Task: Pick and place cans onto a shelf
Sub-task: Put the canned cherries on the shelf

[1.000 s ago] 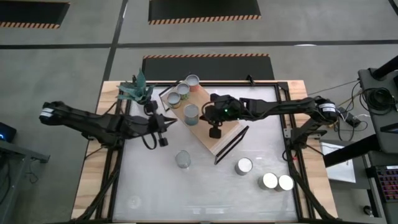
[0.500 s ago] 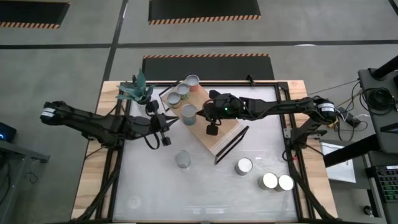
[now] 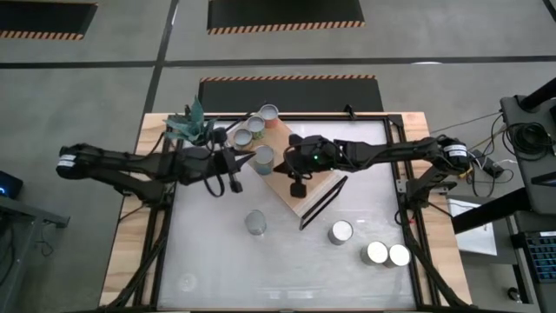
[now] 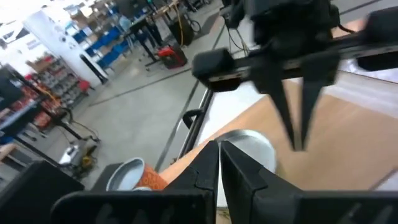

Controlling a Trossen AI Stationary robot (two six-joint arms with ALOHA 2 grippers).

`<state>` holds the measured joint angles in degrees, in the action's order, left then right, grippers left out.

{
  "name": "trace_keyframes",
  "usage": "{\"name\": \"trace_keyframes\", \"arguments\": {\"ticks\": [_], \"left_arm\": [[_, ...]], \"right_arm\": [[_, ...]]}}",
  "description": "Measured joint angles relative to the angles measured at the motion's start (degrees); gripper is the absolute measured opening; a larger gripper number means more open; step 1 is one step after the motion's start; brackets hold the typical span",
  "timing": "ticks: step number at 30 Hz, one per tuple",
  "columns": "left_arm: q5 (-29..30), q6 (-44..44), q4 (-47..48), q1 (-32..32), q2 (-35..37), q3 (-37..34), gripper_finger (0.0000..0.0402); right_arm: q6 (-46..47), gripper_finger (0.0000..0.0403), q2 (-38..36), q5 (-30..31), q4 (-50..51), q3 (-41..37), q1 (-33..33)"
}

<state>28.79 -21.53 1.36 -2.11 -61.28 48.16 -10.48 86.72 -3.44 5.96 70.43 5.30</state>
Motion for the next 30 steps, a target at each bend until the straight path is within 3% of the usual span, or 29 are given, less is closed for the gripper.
{"name": "trace_keyframes", "arguments": {"ticks": [4,30], "left_arm": [[-2.6,2.1,-0.3,2.7,-2.0,0.0,0.0],[-6.1,13.7,1.4,2.5,-3.6,0.0,0.0]], "right_arm": [[0.0,0.0008,0.9,0.3,-2.5,0.0,-0.4],[-4.7,0.0008,0.7,10.6,-3.4,0.0,0.6]]}}
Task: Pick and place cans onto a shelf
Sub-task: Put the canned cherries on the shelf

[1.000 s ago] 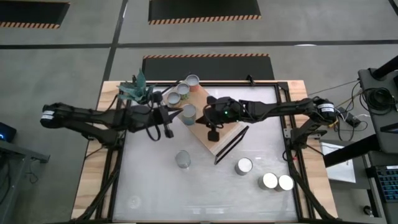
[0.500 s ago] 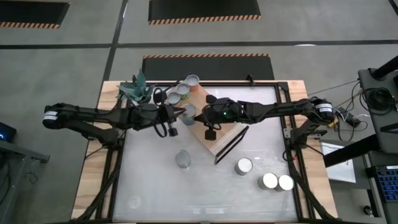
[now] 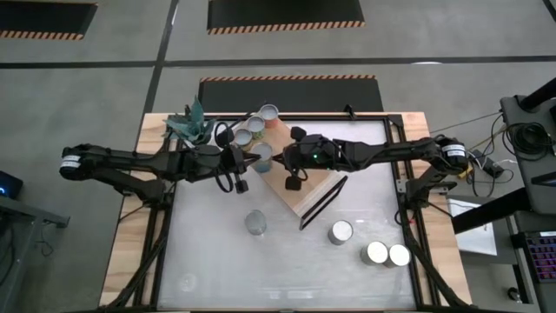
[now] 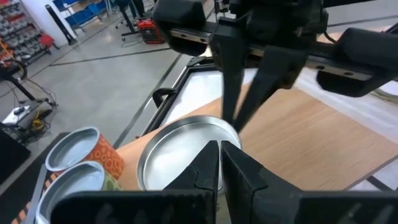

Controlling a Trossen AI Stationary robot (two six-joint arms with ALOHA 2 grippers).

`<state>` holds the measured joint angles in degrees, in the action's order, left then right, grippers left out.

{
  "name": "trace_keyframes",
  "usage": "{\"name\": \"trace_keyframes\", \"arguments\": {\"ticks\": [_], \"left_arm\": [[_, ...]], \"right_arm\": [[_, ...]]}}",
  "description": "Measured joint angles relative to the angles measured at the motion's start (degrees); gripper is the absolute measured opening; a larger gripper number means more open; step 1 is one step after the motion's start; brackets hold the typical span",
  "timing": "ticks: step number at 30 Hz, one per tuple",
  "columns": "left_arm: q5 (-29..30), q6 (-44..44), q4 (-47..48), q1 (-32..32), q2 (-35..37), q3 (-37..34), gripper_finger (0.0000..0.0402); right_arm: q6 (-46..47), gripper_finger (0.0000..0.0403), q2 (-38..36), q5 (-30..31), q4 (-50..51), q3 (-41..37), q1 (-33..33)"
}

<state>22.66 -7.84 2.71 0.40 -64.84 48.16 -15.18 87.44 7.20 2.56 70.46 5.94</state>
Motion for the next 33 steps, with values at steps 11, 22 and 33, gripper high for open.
{"name": "trace_keyframes", "arguments": {"ticks": [11,22,33], "left_arm": [[3.2,1.3,10.5,-0.7,7.0,0.1,0.0],[5.6,4.1,8.8,-2.0,11.9,-4.6,0.0],[5.6,4.1,5.7,-2.8,17.1,-8.5,0.0]], "right_arm": [[1.4,0.0008,-2.6,0.5,10.9,4.9,0.3],[5.1,0.0008,4.4,-7.1,24.9,25.1,1.0],[11.5,0.0008,15.2,-7.2,35.0,39.4,0.9]]}}
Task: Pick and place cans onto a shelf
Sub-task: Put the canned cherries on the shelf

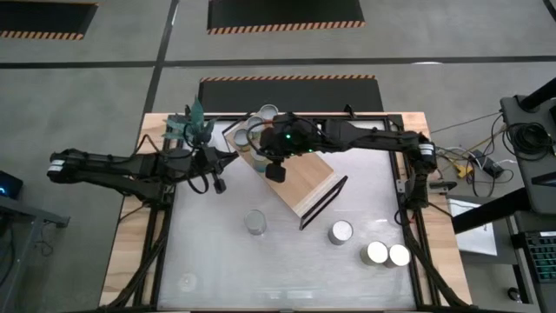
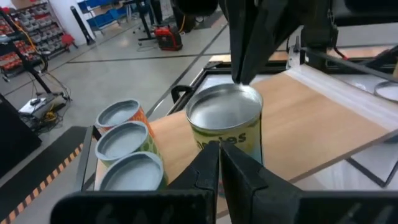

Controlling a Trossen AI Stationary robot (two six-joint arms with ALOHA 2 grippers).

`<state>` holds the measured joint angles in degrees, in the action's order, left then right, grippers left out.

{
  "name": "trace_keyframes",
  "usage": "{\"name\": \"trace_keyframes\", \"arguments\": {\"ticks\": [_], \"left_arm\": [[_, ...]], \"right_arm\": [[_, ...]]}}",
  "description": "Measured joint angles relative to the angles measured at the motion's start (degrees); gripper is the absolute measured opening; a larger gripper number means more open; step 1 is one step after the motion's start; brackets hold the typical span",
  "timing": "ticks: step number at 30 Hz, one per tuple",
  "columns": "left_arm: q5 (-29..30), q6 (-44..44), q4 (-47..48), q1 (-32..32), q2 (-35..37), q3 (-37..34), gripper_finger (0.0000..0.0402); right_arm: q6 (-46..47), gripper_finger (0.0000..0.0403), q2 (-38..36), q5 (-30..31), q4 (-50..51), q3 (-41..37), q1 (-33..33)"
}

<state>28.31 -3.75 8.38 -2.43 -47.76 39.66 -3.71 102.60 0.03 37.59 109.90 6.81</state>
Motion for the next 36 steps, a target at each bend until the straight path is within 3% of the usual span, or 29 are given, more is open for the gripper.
{"name": "trace_keyframes", "arguments": {"ticks": [21,36], "left_arm": [[-0.5,0.0,1.5,-0.2,0.6,0.0,0.0],[-0.5,0.1,0.8,-0.2,0.0,0.0,0.0]], "right_arm": [[-0.4,0.0008,1.7,2.1,13.6,4.1,0.0],[-2.1,0.0008,1.7,1.0,7.5,3.0,-0.2]]}}
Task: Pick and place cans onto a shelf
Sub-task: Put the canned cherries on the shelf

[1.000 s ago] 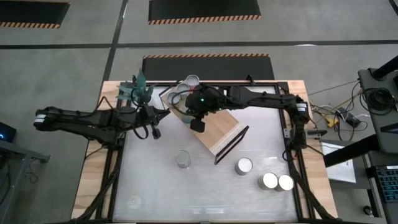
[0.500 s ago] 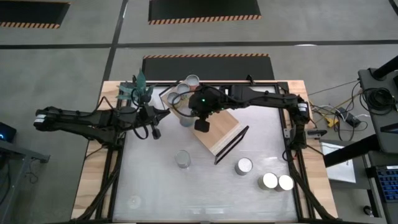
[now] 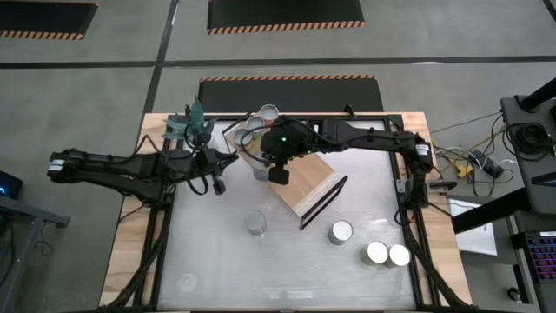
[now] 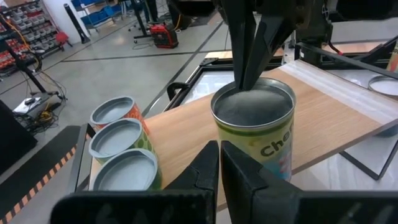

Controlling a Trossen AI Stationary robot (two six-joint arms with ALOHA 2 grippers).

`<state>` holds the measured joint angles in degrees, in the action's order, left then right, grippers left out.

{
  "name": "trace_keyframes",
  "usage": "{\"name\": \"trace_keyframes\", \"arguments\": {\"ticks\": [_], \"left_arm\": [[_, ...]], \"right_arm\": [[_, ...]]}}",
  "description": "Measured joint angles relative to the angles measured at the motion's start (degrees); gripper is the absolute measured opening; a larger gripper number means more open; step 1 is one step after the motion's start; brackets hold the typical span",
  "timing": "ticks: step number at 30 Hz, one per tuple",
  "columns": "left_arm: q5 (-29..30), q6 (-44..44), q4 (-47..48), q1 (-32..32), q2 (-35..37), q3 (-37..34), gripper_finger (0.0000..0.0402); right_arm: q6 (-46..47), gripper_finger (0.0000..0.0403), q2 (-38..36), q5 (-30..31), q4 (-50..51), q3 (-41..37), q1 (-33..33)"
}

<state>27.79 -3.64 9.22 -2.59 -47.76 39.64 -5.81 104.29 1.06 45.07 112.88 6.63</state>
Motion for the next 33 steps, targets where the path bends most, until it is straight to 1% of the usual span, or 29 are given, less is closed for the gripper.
{"name": "trace_keyframes", "arguments": {"ticks": [9,17,24,27,33], "left_arm": [[0.0,0.0,-0.2,0.0,-0.2,0.0,0.0],[0.0,0.0,-0.2,0.0,-0.2,0.0,0.0],[0.0,0.0,-0.2,0.0,-0.2,0.0,0.0],[0.0,0.0,-0.2,0.0,-0.2,0.0,0.0],[0.0,0.0,-0.2,0.0,-0.2,0.0,0.0]], "right_arm": [[-1.7,0.0008,1.6,0.2,-4.5,-1.7,0.0],[0.8,0.0008,2.2,6.5,-4.4,-2.2,0.4],[4.8,0.0008,2.2,7.7,-4.2,-1.9,0.7],[5.3,0.0008,2.2,10.3,-4.1,-1.9,0.6],[5.0,0.0008,2.2,10.8,-4.4,-1.9,0.6]]}}
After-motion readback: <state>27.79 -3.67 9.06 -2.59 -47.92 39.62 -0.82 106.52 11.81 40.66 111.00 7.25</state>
